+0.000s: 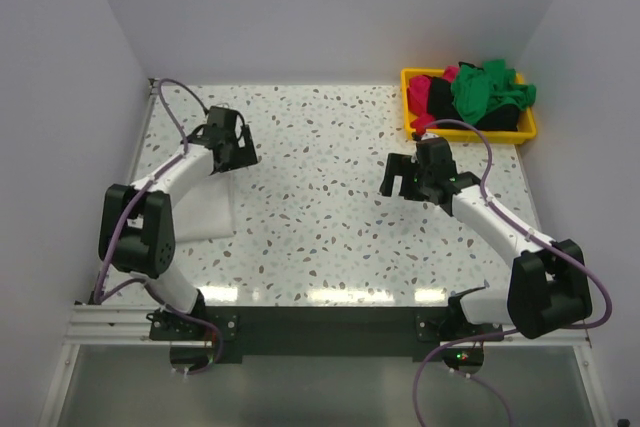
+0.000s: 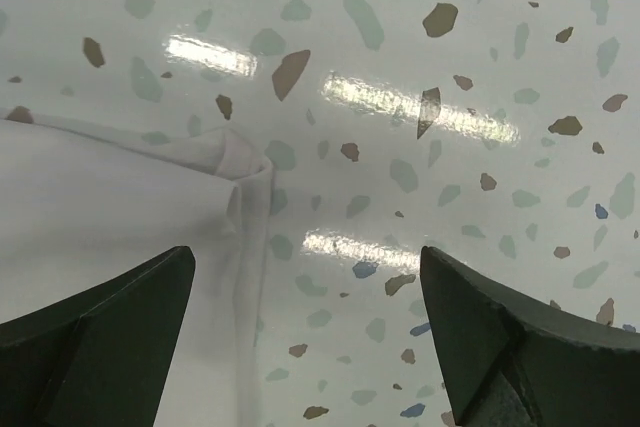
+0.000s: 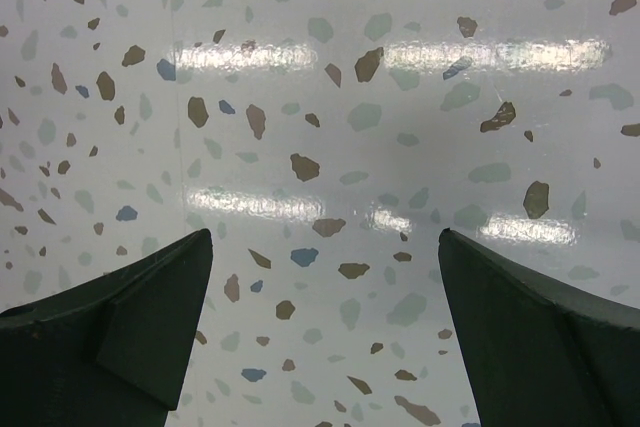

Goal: Fold and stack the t-shirts
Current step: Neatly place the folded tshirt to the corner

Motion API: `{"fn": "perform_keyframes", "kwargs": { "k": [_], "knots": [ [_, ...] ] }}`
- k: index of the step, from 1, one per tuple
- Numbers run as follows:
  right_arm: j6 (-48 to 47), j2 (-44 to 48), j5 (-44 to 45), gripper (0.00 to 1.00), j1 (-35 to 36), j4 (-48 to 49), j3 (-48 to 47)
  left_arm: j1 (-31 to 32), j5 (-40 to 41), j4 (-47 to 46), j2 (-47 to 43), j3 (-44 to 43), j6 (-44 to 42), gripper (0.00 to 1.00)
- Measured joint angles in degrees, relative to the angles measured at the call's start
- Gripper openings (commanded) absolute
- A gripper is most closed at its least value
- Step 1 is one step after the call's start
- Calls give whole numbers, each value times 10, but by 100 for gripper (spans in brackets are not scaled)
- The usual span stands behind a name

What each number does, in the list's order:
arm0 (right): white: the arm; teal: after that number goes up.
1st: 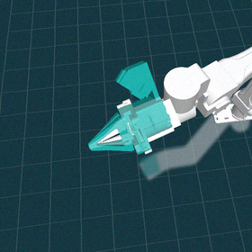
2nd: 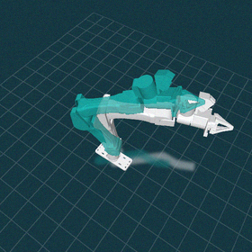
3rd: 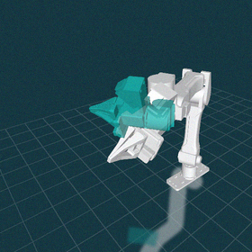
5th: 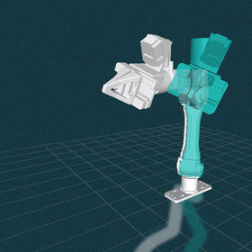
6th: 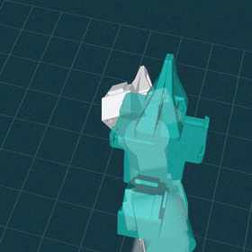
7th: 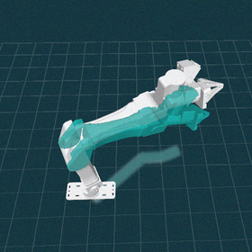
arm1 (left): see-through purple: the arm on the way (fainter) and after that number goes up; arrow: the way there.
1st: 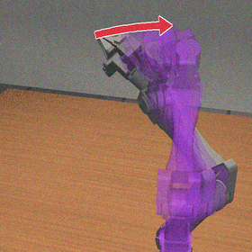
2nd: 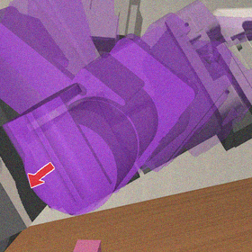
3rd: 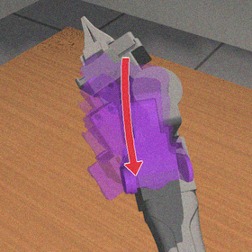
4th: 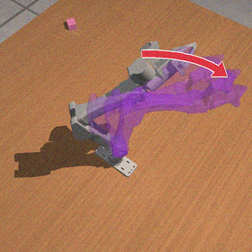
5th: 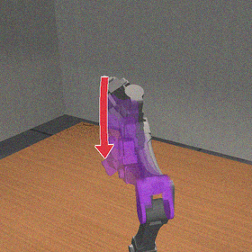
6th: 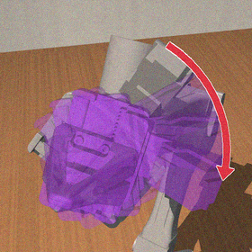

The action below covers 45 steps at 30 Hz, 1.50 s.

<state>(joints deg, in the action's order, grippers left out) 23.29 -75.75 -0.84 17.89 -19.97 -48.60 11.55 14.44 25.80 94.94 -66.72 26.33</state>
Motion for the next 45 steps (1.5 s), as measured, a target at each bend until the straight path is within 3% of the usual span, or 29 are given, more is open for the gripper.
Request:
{"fn": "perform_keyframes", "kwargs": {
  "k": [7,13,27,34,45],
  "knots": [
    [0,0,4,99,0,0,0,-6,-79,-90,40,42,22,100],
    [0,0,12,99,0,-2,0,-6,-79,-119,39,97,32,100],
    [0,0,14,99,0,-3,0,-5,-49,-114,-118,263,77,100],
    [0,0,14,99,0,-2,0,-5,-53,-61,-173,254,81,100],
    [-4,28,14,99,0,-27,0,-5,-69,-47,-241,140,73,100]
  ]
}}
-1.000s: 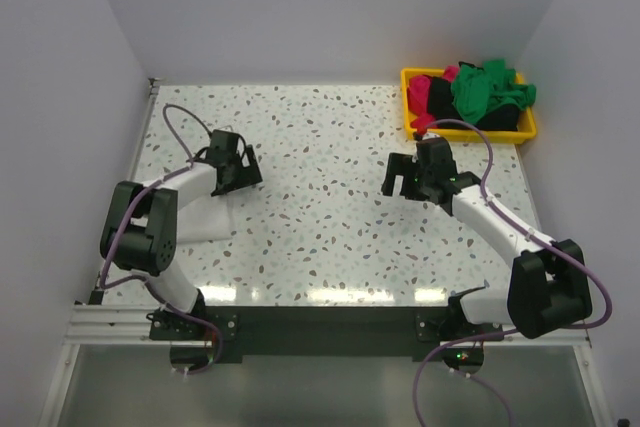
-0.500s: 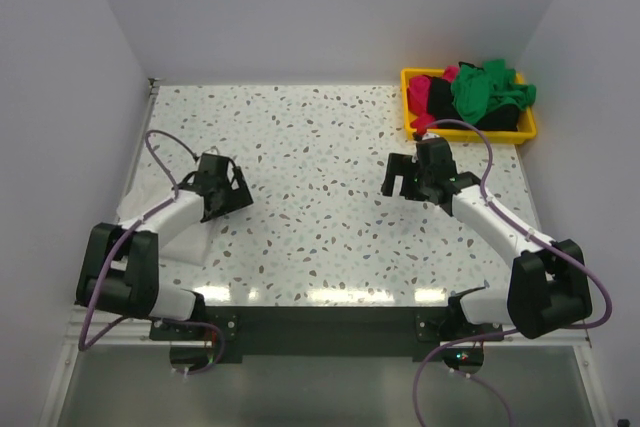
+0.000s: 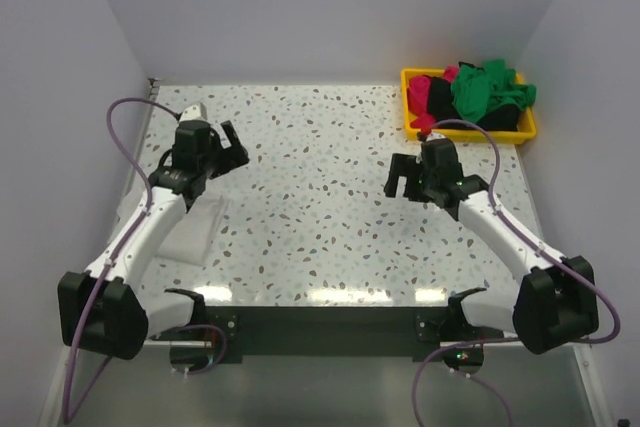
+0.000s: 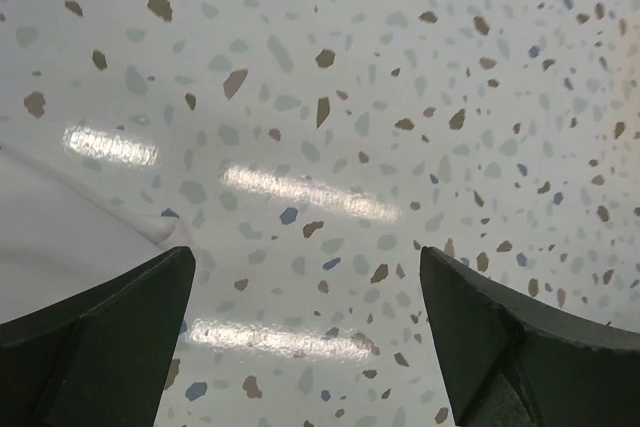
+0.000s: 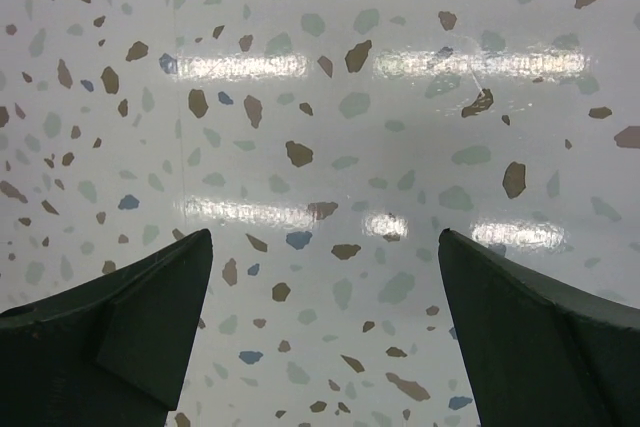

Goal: Fold and stack the t-shirts
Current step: Neatly place the folded tshirt to the corner

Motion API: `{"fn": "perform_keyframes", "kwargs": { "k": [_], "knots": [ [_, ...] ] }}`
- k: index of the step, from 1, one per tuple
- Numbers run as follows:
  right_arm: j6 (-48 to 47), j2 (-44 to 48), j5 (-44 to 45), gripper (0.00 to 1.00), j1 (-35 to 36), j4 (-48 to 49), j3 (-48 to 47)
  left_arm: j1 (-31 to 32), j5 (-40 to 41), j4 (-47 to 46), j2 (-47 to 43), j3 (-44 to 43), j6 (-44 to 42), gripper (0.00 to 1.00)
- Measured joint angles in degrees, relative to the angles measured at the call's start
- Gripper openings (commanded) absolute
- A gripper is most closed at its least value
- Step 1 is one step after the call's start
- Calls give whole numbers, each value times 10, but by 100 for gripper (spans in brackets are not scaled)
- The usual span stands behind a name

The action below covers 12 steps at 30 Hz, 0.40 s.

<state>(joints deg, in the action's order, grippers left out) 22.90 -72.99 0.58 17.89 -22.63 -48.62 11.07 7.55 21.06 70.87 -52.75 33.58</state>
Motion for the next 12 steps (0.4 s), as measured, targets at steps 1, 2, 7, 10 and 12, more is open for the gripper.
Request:
{"fn": "perform_keyframes", "kwargs": {
  "k": [1,2,7,10,12],
  "knots": [
    [0,11,0,99,0,-5,0,0,2,-1,-13,-7,-2,100],
    [0,22,2,99,0,-8,-1,0,3,-4,-27,-13,-2,100],
    [7,82,42,99,0,-26,-24,0,4,-21,-93,-17,-3,100],
    [9,115,66,99,0,-29,-39,0,3,-37,-107,-12,-4,100],
    [9,135,76,99,0,-30,-42,0,3,-40,-108,-3,-4,100]
  ]
}}
